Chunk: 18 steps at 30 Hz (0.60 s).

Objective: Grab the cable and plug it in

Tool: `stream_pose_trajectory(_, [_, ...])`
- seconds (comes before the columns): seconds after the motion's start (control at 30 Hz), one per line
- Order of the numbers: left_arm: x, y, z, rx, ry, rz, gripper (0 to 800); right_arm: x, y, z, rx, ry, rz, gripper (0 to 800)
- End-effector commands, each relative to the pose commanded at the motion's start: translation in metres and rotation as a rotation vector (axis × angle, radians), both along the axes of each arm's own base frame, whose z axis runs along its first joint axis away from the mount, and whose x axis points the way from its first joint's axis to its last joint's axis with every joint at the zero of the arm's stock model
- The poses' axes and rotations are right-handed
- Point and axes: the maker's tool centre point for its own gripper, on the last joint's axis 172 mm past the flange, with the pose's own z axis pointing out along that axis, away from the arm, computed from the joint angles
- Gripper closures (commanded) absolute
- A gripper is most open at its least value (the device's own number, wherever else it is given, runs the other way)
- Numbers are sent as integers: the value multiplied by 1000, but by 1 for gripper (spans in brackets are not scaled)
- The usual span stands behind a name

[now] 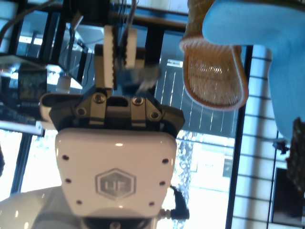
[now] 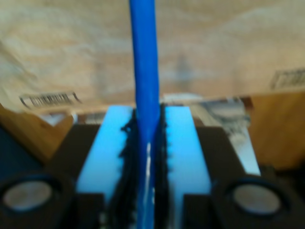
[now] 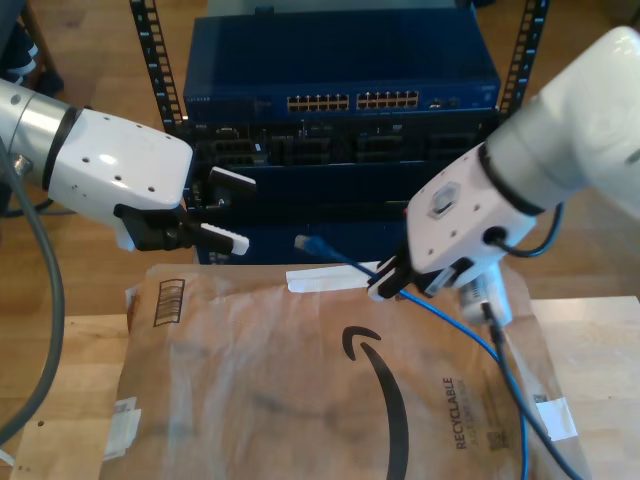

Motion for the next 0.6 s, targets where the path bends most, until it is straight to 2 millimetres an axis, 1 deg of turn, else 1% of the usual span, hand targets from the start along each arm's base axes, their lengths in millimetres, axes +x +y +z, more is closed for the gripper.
stream_pose_trajectory(0.03, [-3,-4,12,-27,-7,-18,6,-3,3,5,41,5,11,799])
stream_pose_trajectory(0.07, [-10,-8,20,-53,0,-44,6,-4,3,9,70,10,12,799])
stream_pose_trajectory(0.1, [-19,-12,27,-74,12,-73,7,-5,2,10,84,11,18,799])
stream_pose_trajectory(0.13, [-23,-14,35,-86,18,-87,9,-6,2,11,89,5,28,799])
stream_pose_trajectory(0.2, [-22,-14,44,-80,75,-64,10,-4,2,15,90,-6,32,799])
stream_pose_trajectory(0.27, [-21,-14,47,-69,142,-42,18,-1,3,20,92,-20,32,799])
stream_pose_trajectory(0.37, [-21,-13,48,-67,158,-35,34,1,3,28,94,-38,29,799])
stream_pose_trajectory(0.47, [-17,-12,42,-67,204,-20,54,6,6,40,97,-64,38,799])
stream_pose_trajectory(0.53, [-15,-12,40,-69,212,-17,74,11,8,53,101,-89,40,798])
stream_pose_trajectory(0.6, [-16,-12,38,-70,214,-18,100,12,16,64,145,-92,33,799])
